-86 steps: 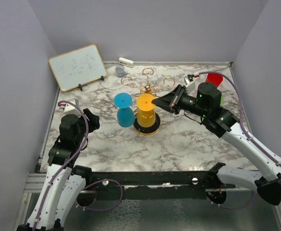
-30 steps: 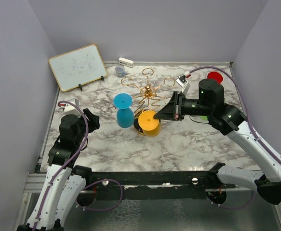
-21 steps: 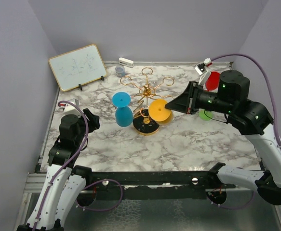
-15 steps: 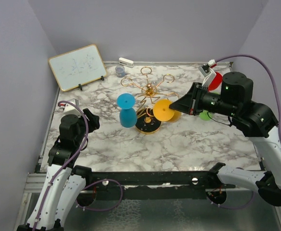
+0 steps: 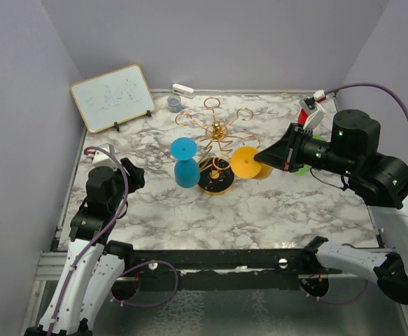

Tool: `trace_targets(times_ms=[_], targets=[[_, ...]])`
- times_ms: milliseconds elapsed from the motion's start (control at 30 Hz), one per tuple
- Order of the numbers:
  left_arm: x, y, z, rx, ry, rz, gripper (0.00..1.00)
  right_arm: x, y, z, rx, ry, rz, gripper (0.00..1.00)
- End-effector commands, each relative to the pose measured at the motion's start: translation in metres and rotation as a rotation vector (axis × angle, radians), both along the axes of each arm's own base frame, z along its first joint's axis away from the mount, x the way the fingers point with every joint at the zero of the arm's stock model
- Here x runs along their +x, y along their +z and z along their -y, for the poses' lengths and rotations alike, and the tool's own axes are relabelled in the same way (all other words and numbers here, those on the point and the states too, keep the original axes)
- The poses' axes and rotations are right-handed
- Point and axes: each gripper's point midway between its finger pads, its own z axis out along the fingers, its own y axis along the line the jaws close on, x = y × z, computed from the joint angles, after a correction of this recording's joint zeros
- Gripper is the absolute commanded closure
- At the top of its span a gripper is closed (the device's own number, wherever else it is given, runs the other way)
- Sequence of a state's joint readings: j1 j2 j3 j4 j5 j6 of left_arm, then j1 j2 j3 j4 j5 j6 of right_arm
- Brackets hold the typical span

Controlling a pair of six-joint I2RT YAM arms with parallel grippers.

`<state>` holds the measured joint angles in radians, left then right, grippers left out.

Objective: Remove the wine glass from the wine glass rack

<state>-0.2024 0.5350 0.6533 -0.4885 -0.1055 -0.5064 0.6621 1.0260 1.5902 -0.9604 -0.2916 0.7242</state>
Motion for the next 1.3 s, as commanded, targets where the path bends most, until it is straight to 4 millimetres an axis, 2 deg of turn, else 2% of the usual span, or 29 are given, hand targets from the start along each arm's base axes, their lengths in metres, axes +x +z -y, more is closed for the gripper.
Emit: trace_targets(times_ms=[0, 200, 267, 367, 500, 533, 600, 733, 833, 967, 1033, 1100, 1267], targets=[[0.001, 0.0, 0.0, -0.008, 0.004, 0.009, 0.44, 0.003, 0.015, 0.021, -0.041, -0.091, 0.055, 0.99], [0.001, 0.0, 0.001, -0.009, 0.001, 0.006, 0.44, 0.018, 0.035, 0.049, -0.123, -0.227, 0.141, 0.99], [0.001, 0.0, 0.0, -0.009, 0.001, 0.007, 0.44, 0.025, 0.042, 0.051, -0.142, -0.24, 0.198, 0.99], [0.001, 0.001, 0.001, -0.013, -0.003, 0.01, 0.44, 0.046, 0.048, 0.044, -0.192, -0.227, 0.304, 0.99], [0.002, 0.009, 0.009, -0.052, -0.029, 0.036, 0.44, 0.082, 0.055, 0.021, -0.252, -0.172, 0.509, 0.99], [0.002, 0.014, 0.014, -0.08, -0.045, 0.047, 0.44, 0.092, 0.063, 0.014, -0.246, -0.169, 0.585, 0.99], [0.002, 0.03, 0.024, -0.144, -0.074, 0.071, 0.44, 0.107, 0.07, 0.006, -0.266, -0.159, 0.712, 0.99], [-0.003, 0.088, 0.039, -0.273, -0.121, 0.156, 0.44, 0.122, 0.082, -0.01, -0.296, -0.112, 0.926, 0.99], [-0.013, 0.137, 0.048, -0.381, -0.161, 0.241, 0.43, 0.118, 0.087, -0.023, -0.289, -0.035, 1.055, 0.99], [-0.029, 0.195, 0.066, -0.547, -0.258, 0.336, 0.42, 0.101, 0.097, -0.032, -0.24, 0.036, 1.223, 0.99], [-0.036, 0.214, 0.08, -0.638, -0.337, 0.342, 0.41, 0.092, 0.104, -0.036, -0.219, 0.071, 1.295, 0.99], [-0.04, 0.226, 0.092, -0.728, -0.404, 0.331, 0.35, 0.085, 0.104, -0.042, -0.215, 0.128, 1.343, 0.99], [-0.046, 0.245, 0.117, -0.966, -0.567, 0.267, 0.29, 0.064, 0.099, -0.052, -0.211, 0.217, 1.503, 0.99]])
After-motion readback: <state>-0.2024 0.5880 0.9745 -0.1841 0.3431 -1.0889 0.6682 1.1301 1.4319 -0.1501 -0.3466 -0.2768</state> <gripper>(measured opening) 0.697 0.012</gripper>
